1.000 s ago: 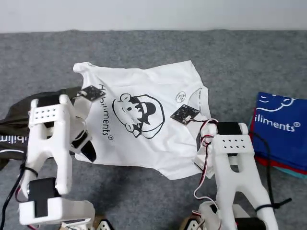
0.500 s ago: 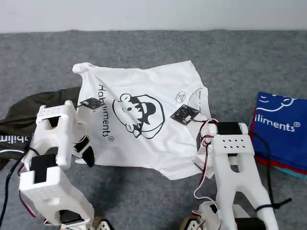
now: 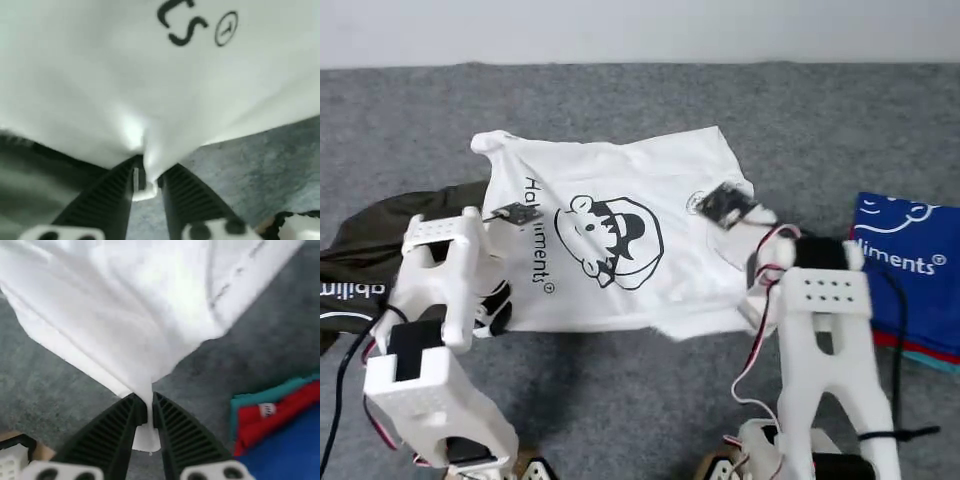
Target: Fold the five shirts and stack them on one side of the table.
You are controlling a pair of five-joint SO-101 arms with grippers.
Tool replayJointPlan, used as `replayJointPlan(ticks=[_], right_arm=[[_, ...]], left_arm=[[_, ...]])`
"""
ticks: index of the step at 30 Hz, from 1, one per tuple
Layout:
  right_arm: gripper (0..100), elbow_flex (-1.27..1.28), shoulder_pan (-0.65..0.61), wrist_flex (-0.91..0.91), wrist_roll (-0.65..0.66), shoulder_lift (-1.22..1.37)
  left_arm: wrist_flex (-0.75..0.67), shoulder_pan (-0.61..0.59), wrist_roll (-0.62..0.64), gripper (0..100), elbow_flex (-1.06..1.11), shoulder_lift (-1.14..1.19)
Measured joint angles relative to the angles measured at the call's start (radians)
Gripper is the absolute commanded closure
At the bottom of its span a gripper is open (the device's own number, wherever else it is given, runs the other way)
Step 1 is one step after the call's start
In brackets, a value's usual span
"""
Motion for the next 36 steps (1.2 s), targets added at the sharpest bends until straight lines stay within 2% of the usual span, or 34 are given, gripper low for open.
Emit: replayJointPlan(ticks=[4, 12, 27, 33, 36], right_arm=[[98.9, -0.183, 0.018, 0.092, 0.002, 0.0], [98.9, -0.626, 0.025, 0.149, 0.003, 0.0], [98.9, -1.252, 0.025, 0.043, 0.003, -0.008], [98.9, -1.482, 0.028, 0.043, 0.008, -0.009], [98.9, -1.59, 0.028, 0.051, 0.054, -0.026]], left_arm=[[0.084, 0.064, -0.002, 99, -0.046, -0.178], [0.15, 0.075, 0.063, 99, -0.282, -0.548], [0.15, 0.075, 0.075, 99, -0.845, -0.686], [0.173, 0.075, 0.075, 99, -0.977, -0.767], [0.227, 0.075, 0.074, 99, -1.022, -0.83]])
